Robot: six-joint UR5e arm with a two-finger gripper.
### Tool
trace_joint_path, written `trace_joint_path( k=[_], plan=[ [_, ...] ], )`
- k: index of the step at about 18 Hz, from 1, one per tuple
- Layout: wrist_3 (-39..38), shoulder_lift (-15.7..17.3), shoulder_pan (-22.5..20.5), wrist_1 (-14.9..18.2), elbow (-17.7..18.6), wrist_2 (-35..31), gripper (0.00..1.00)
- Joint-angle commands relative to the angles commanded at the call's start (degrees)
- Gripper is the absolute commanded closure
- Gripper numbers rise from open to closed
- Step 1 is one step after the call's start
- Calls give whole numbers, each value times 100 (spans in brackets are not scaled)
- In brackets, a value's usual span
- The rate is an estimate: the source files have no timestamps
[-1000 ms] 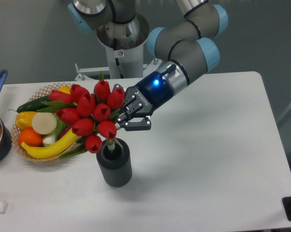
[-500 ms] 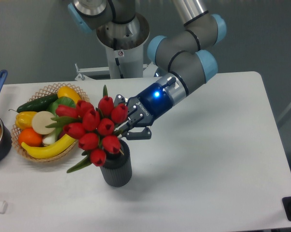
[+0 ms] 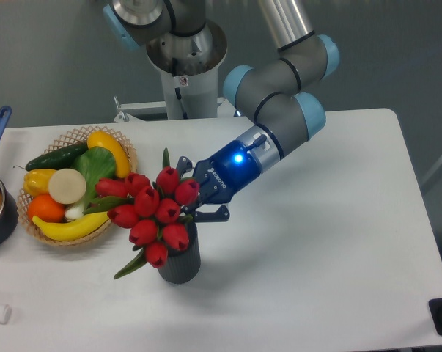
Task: Insert the flowers into the vase
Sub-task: 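Lower the tulip stems into the black vase opening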
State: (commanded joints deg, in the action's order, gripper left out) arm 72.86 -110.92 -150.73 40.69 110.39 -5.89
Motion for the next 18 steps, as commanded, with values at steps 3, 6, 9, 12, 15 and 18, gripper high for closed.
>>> trace_joint_path(
  k=[3,6,9,12,15,18],
  plan=[
    [9,-18,-9,9,0,0,85],
    [18,-88,-9,9,44,0,85],
    [18,-88,-9,9,79,0,84],
    [18,-115,-9,9,70,-61,77],
    [18,-123,-9,9,70,-70,72],
    [35,-132,-9,9,62,-70,65]
  ],
)
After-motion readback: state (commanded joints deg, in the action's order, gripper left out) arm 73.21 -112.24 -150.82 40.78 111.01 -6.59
